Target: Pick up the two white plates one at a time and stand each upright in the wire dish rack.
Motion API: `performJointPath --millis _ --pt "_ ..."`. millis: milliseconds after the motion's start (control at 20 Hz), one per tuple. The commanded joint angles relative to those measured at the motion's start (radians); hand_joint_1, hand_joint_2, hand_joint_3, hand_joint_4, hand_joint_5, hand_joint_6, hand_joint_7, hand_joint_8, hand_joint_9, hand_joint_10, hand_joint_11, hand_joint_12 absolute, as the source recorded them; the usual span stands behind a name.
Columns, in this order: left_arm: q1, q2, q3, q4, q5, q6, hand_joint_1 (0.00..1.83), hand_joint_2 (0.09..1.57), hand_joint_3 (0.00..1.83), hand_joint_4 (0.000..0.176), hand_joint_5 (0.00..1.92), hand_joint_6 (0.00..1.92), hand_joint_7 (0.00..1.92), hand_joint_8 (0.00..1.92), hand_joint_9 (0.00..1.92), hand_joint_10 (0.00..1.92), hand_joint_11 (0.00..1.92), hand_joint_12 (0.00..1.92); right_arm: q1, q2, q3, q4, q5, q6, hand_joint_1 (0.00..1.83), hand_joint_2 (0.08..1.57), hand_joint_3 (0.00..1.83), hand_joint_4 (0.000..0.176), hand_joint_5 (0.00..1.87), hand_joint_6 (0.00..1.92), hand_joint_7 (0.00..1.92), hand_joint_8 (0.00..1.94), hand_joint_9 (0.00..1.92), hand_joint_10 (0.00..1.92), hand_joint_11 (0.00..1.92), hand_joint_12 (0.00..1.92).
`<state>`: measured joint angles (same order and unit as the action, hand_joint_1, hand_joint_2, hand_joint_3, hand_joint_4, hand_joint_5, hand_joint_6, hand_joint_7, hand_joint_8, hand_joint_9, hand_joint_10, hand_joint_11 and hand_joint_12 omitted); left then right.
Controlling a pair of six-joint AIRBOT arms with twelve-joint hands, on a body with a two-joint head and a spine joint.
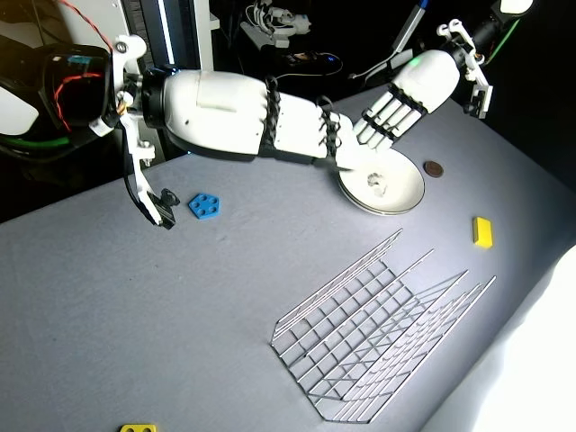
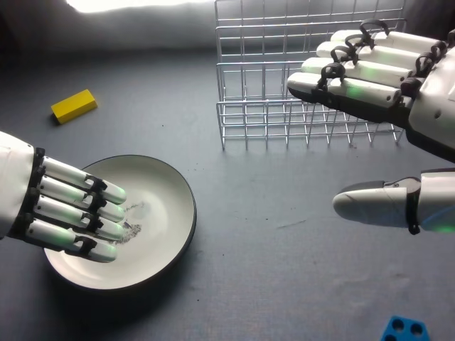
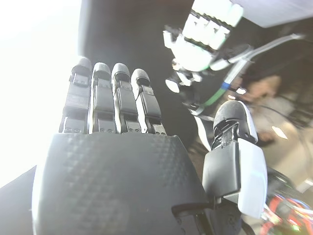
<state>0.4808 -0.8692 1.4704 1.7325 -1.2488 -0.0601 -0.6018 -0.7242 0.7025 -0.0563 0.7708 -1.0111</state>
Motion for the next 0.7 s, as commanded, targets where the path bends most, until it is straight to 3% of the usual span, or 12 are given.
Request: performJointPath --millis 0,400,650 --pt "0.004 -0.006 0.012 -0.067 -0.035 0.003 0.0 1.08 0.01 0.0 0.06 0.0 0.05 0.0 0.03 0.0 0.01 0.03 0.009 -0.003 -0.001 0.015 0.108 -0.012 0.0 1.14 0.0 0.0 0.12 0.0 0.12 0.0 0.1 0.0 0.0 0.3" --pt "0.076 -0.068 0.119 -0.079 -0.023 0.023 0.0 1.09 0.01 0.0 0.05 0.0 0.03 0.0 0.02 0.0 0.02 0.01 0.031 -0.048 0.0 0.044 0.109 -0.139 0.0 1.15 0.0 0.0 0.11 0.0 0.12 0.0 0.09 0.0 0.0 0.29" --pt "0.098 -0.086 0.155 -0.08 -0.014 0.032 0.0 1.09 0.0 0.0 0.05 0.0 0.02 0.0 0.01 0.0 0.0 0.01 0.038 -0.063 0.003 0.044 0.109 -0.221 0.0 1.16 0.0 0.0 0.12 0.0 0.15 0.0 0.13 0.01 0.0 0.42"
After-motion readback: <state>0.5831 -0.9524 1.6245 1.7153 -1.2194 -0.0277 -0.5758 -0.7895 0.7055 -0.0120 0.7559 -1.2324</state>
